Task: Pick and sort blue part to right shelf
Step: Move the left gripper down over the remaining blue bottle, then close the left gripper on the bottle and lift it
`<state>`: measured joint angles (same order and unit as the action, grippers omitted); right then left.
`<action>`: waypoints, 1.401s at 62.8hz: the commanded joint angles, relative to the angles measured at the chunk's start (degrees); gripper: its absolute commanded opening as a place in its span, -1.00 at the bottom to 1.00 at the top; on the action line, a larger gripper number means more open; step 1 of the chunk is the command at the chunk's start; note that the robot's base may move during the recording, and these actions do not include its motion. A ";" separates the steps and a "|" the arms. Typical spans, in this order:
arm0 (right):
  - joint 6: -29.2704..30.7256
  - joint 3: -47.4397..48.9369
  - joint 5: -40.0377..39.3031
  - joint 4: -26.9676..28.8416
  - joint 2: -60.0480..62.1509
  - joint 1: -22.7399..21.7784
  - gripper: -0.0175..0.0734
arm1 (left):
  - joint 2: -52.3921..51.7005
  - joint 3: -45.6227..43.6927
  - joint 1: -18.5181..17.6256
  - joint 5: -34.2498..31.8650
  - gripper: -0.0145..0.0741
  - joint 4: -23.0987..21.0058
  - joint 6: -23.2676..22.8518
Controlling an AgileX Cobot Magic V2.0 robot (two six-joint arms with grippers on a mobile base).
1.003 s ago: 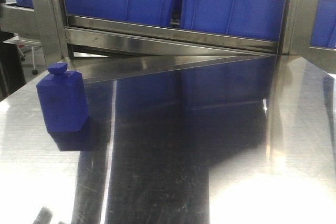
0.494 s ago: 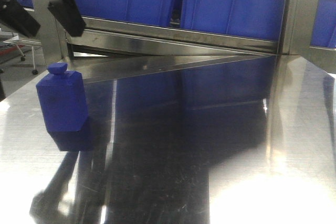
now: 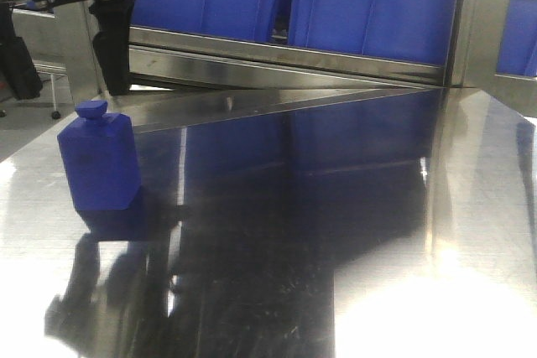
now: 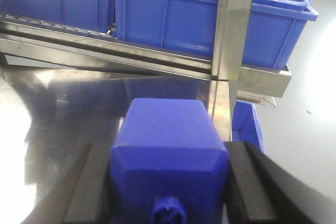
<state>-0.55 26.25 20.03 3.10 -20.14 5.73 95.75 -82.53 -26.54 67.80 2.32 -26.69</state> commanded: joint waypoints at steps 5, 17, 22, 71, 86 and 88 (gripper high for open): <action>0.55 1.80 -5.34 -0.38 -0.25 -0.32 0.32 | -2.14 -2.07 -0.76 -0.35 0.58 0.49 -1.14; 0.55 1.80 -5.34 -0.38 -0.25 -0.32 0.32 | -1.28 -2.07 -1.00 -1.42 0.58 0.49 -1.14; 0.55 1.80 -5.34 -0.38 -0.25 -0.32 0.32 | -0.65 -2.07 -1.40 -1.42 0.58 0.49 -1.14; 0.55 1.80 -5.34 -0.38 -0.25 -0.32 0.32 | 3.50 -2.07 -1.53 -2.69 0.58 2.59 -2.34; 0.55 1.80 -5.34 -0.38 -0.25 -0.32 0.32 | 4.84 -2.07 -1.90 -2.57 0.58 1.89 -2.34; 0.55 1.80 -5.34 -0.38 -0.25 -0.32 0.32 | 4.84 -2.07 -1.90 -2.57 0.58 1.57 -2.34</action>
<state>-0.55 26.25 20.03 3.10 -20.14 5.73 102.98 -82.67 -27.98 66.05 4.27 -28.28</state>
